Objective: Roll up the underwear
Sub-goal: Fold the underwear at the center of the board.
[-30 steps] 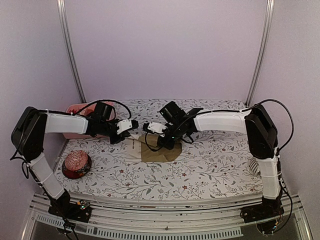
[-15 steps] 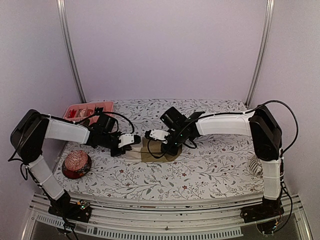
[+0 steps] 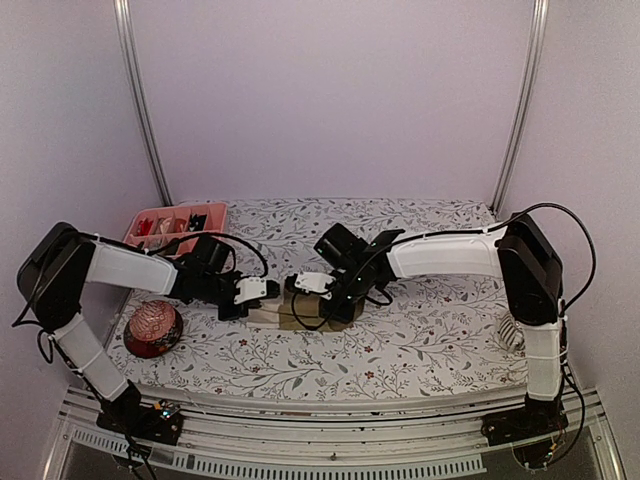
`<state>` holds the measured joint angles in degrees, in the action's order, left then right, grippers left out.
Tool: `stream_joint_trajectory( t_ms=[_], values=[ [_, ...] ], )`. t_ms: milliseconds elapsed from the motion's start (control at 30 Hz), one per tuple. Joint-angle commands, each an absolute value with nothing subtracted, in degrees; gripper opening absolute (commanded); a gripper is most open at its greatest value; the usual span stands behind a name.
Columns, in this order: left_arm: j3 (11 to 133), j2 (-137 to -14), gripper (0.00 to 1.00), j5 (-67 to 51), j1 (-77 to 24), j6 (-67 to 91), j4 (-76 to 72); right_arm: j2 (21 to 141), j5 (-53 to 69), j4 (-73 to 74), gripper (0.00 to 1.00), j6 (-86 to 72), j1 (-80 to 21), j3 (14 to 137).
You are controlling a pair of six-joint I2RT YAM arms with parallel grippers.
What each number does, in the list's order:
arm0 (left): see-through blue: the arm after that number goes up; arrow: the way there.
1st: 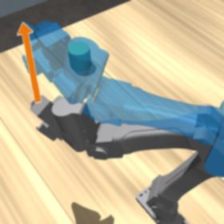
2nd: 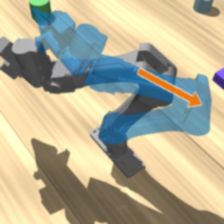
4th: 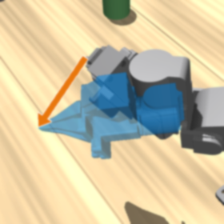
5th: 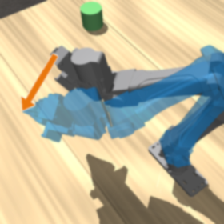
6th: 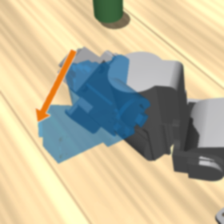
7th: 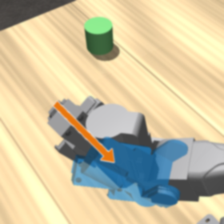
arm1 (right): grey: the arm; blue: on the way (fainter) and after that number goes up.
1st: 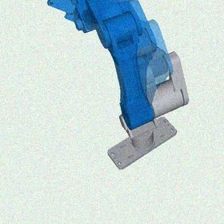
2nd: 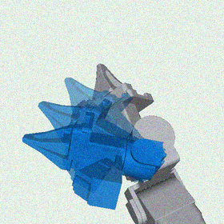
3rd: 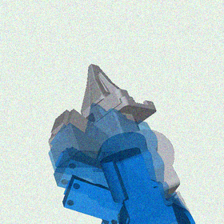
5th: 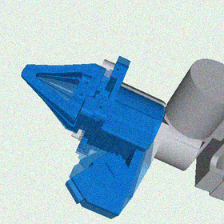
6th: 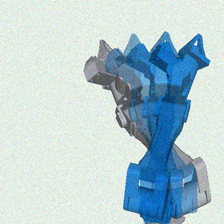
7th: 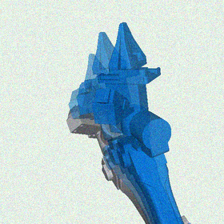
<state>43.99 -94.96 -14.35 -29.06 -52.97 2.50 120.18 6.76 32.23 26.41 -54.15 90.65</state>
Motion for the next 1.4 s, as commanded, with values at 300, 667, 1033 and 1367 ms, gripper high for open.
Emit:
stream_joint_trajectory(
  t_ms=[300, 667, 1033, 1367],
  values=[
    [40.50, -90.87, 0.00, -16.49, -30.78, -56.19, 5.46, 120.44, 11.74, 36.45, 0.02, 27.54, -55.71, 88.33],
    [39.06, -90.01, 0.20, -15.29, -31.03, -55.58, 4.63, 119.71, 7.12, 35.94, 0.15, 26.58, -55.91, 88.60],
    [36.08, -88.06, 0.82, -12.36, -31.76, -53.00, 0.89, 119.72, 2.17, 33.30, 0.47, 24.26, -57.11, 87.55],
    [33.66, -87.83, 0.98, -11.49, -32.86, -52.49, -0.34, 119.91, 2.50, 32.69, 0.60, 25.14, -60.54, 86.66]
  ],
)
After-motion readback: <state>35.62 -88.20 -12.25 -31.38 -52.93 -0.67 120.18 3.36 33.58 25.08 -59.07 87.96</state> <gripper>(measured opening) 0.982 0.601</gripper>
